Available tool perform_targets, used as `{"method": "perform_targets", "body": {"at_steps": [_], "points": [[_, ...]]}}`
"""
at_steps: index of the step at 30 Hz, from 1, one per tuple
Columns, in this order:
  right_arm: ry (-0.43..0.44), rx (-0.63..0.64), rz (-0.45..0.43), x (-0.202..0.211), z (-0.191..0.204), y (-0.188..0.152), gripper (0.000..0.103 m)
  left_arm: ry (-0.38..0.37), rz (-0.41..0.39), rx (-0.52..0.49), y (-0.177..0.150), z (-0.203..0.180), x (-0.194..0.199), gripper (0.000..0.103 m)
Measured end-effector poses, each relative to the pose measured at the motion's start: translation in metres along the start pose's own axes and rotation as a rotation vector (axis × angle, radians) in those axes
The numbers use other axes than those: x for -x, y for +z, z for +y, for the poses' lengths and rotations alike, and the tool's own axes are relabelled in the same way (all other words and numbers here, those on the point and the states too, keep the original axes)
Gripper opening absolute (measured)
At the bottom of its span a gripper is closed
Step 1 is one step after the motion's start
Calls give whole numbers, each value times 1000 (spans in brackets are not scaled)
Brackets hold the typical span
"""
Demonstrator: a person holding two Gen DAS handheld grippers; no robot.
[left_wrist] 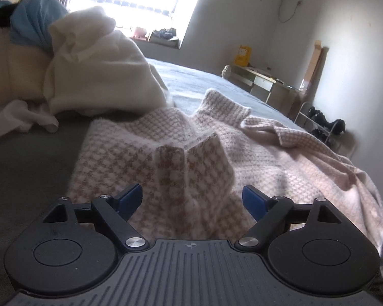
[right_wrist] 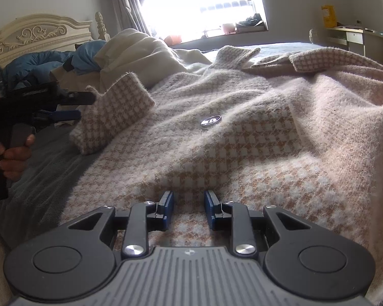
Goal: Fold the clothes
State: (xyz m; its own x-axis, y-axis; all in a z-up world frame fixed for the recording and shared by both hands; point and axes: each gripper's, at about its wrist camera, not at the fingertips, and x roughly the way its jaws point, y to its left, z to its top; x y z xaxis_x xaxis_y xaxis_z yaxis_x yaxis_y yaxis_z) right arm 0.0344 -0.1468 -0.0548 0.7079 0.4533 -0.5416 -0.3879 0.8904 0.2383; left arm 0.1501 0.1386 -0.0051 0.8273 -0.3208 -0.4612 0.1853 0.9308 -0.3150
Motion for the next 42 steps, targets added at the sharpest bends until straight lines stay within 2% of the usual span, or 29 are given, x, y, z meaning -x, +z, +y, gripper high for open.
{"method": "perform_targets", "body": {"at_steps": [2,4,6,9,13,16,19,21,25,27,29,34,38,39,42], "points": [[-2,-1,3,0,0,1,28,-7,6,24,2,-1,-10,63],[-1,-3,6,0,0,1,28,13,8,38,2,-2,-16,31],[-1,-4,9,-1,-1,1,28,44,-11,59,3,0,-14,16],[-5,-2,12,-1,0,2,28,89,-96,111,5,8,8,14],[-11,3,14,-1,1,2,28,179,-269,195,7,28,55,13],[-20,7,16,-2,3,2,28,297,-423,226,7,47,96,13],[-31,11,17,-3,5,2,28,429,-542,275,2,72,132,13],[-42,13,19,-3,7,2,28,503,-555,354,-2,96,142,12],[-68,21,29,-5,12,4,29,639,-521,493,-15,149,137,11],[-80,27,33,-6,14,4,29,684,-489,582,-25,172,134,11],[-89,30,37,-6,16,5,29,692,-473,649,-35,184,134,11],[-113,42,46,-8,19,6,29,708,-494,610,-48,183,135,13],[-120,50,49,-8,20,6,29,683,-406,754,-60,211,136,20],[-120,49,49,-8,19,6,29,677,-417,787,-65,217,143,25],[-119,50,46,-8,19,6,29,686,-458,856,-77,228,165,24]]}}
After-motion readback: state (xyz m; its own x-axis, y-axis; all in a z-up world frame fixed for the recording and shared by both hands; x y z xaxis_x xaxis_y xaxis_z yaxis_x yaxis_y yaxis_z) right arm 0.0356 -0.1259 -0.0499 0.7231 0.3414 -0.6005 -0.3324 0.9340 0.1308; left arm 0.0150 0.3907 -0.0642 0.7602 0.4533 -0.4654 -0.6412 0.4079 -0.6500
